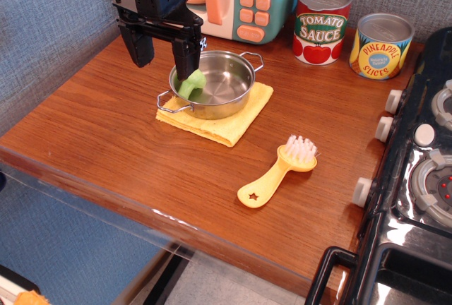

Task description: Place the yellow brush on the opposite side of the silver pan, in front of the microwave.

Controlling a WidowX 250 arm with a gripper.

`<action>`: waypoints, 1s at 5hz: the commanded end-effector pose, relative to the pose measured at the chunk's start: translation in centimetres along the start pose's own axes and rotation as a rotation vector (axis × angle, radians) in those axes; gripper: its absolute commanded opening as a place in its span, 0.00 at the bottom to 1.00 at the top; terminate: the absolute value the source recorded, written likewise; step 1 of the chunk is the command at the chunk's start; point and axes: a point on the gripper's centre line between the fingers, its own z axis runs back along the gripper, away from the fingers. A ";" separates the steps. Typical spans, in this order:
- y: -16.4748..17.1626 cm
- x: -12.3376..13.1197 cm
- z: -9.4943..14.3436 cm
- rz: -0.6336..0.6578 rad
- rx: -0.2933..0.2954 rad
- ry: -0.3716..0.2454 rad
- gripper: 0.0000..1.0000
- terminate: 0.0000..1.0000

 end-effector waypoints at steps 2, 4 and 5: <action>-2.1 -0.2 -0.1 -0.062 0.011 0.000 1.00 0.00; -8.4 -1.4 0.0 -0.239 0.019 -0.011 1.00 0.00; -11.3 -2.0 -1.1 -0.306 -0.005 0.005 1.00 0.00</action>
